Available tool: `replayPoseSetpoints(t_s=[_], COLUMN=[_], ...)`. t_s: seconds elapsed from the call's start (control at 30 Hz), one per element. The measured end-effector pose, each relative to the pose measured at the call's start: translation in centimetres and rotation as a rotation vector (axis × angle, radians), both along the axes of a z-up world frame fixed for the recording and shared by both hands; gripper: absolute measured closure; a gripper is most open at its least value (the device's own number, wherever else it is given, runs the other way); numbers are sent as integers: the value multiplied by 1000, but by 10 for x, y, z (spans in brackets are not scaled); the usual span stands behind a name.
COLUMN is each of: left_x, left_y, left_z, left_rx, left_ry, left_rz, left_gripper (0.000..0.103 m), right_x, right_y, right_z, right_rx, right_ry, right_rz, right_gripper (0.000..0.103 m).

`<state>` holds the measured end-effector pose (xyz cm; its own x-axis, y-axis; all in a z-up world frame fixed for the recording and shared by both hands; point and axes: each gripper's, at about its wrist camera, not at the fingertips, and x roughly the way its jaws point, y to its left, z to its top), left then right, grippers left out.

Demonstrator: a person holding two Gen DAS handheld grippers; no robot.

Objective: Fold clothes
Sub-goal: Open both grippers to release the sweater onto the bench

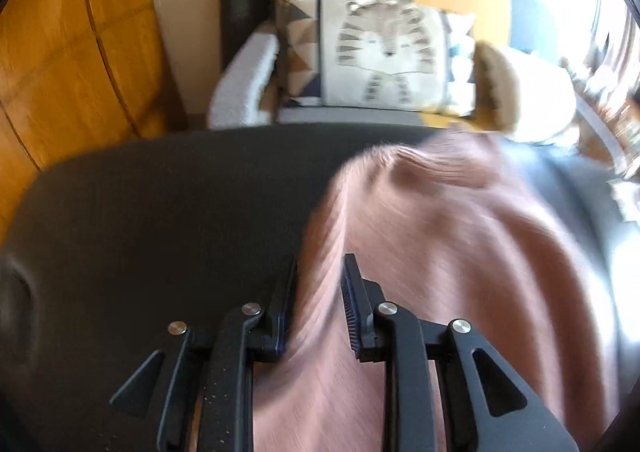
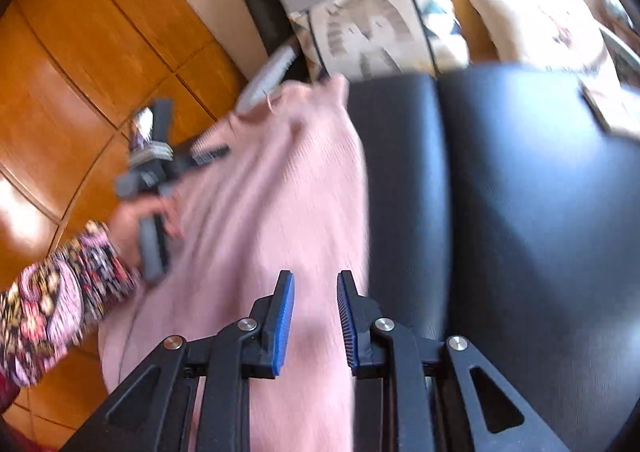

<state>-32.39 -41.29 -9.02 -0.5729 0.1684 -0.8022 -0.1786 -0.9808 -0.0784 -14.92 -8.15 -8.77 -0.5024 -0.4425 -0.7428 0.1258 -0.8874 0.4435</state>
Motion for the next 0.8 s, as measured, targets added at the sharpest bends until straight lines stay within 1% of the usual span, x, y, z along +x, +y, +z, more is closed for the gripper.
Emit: replayPoseSetpoints(t_s=[0.07, 0.1, 0.17, 0.27, 0.33, 0.37, 0.4, 0.47, 0.5, 0.53, 0.57, 0.6, 0.67, 0.73, 0.77, 0.8], left_x=[29, 46, 80, 132, 159, 170, 177, 186, 189, 191, 189, 187, 181, 173, 169, 167], left_y=[-9, -14, -22, -34, -39, -40, -39, -34, -30, -26, -22, -19, -20, -27, -31, -32], left_z=[2, 3, 4, 9, 6, 1, -6, -18, -21, -22, -23, -23, -24, -24, -24, -25], left_rx=[69, 94, 114, 113, 111, 93, 65, 8, -29, -58, -78, -91, -82, -44, -24, -9], left_ry=[-46, -53, -38, 11, 27, 28, 29, 48, 76, 91, 89, 88, 81, 58, 51, 46], left_rz=[0, -2, -18, -4, 15, 16, 13, -11, -25, -35, -37, -40, -41, -23, -19, -17], left_gripper=[79, 79, 79, 79, 78, 74, 74, 74, 74, 70, 67, 66, 63, 62, 62, 62], right_x=[22, 33, 54, 87, 105, 113, 121, 136, 143, 147, 148, 149, 150, 151, 151, 152], right_y=[8, 12, 20, 31, 29, 26, 23, 17, 15, 13, 12, 10, 7, 7, 7, 7], right_z=[-4, -7, -11, -18, -23, -26, -29, -34, -36, -36, -36, -36, -34, -32, -31, -30], right_rx=[-5, -8, -13, -20, -26, -23, -20, -6, 9, 21, 32, 43, 67, 90, 102, 113], right_ry=[-29, -44, -73, -117, -142, -149, -155, -156, -142, -126, -114, -105, -89, -80, -76, -71], right_rz=[-4, -6, -9, -15, 17, 33, 50, 72, 70, 66, 58, 50, 42, 50, 55, 59], right_gripper=[81, 81, 80, 78, 77, 77, 76, 75, 74, 73, 73, 72, 69, 70, 72, 84])
